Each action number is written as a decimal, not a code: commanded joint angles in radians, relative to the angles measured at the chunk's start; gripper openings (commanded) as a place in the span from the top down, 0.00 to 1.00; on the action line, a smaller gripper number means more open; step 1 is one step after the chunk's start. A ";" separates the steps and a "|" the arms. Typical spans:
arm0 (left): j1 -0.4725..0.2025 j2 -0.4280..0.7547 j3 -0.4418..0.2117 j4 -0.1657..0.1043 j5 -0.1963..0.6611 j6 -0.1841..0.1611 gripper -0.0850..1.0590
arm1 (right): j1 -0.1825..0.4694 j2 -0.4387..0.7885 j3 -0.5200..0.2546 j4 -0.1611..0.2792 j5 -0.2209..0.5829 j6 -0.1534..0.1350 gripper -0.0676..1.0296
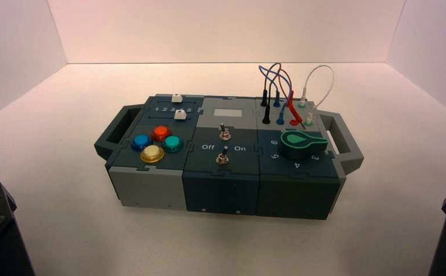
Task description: Flip the bottom switch off with the left gripper.
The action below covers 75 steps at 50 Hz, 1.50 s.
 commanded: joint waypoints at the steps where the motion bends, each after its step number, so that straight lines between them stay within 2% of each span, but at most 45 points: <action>1: 0.000 0.014 -0.031 0.000 -0.005 0.002 0.95 | 0.003 0.005 -0.018 0.008 -0.005 0.003 0.96; 20: 0.000 0.026 -0.034 0.000 0.005 0.002 0.95 | 0.008 0.011 -0.015 0.032 0.000 0.003 0.96; 35: -0.020 0.097 -0.049 -0.018 0.048 0.000 0.95 | 0.031 0.137 -0.049 0.043 0.109 0.003 0.96; 43: -0.081 0.129 -0.072 -0.026 0.124 0.000 0.95 | 0.032 0.213 -0.074 0.048 0.170 0.005 0.96; 49: -0.146 0.153 -0.095 -0.028 0.233 0.000 0.95 | 0.049 0.247 -0.095 0.058 0.241 0.005 0.96; 54: -0.213 0.156 -0.121 -0.048 0.295 -0.003 0.95 | 0.069 0.256 -0.098 0.061 0.304 0.005 0.96; 58: -0.281 0.173 -0.166 -0.057 0.356 -0.005 0.95 | 0.071 0.255 -0.104 0.071 0.376 0.005 0.96; 65: -0.325 0.238 -0.239 -0.067 0.434 -0.006 0.95 | 0.071 0.255 -0.132 0.080 0.443 0.005 0.96; 73: -0.374 0.368 -0.321 -0.098 0.520 -0.006 0.95 | 0.071 0.256 -0.187 0.114 0.540 0.005 0.96; 74: -0.385 0.388 -0.330 -0.104 0.529 -0.006 0.95 | 0.071 0.256 -0.195 0.118 0.554 0.005 0.96; 75: -0.407 0.425 -0.345 -0.123 0.541 -0.006 0.95 | 0.071 0.258 -0.206 0.132 0.578 0.005 0.96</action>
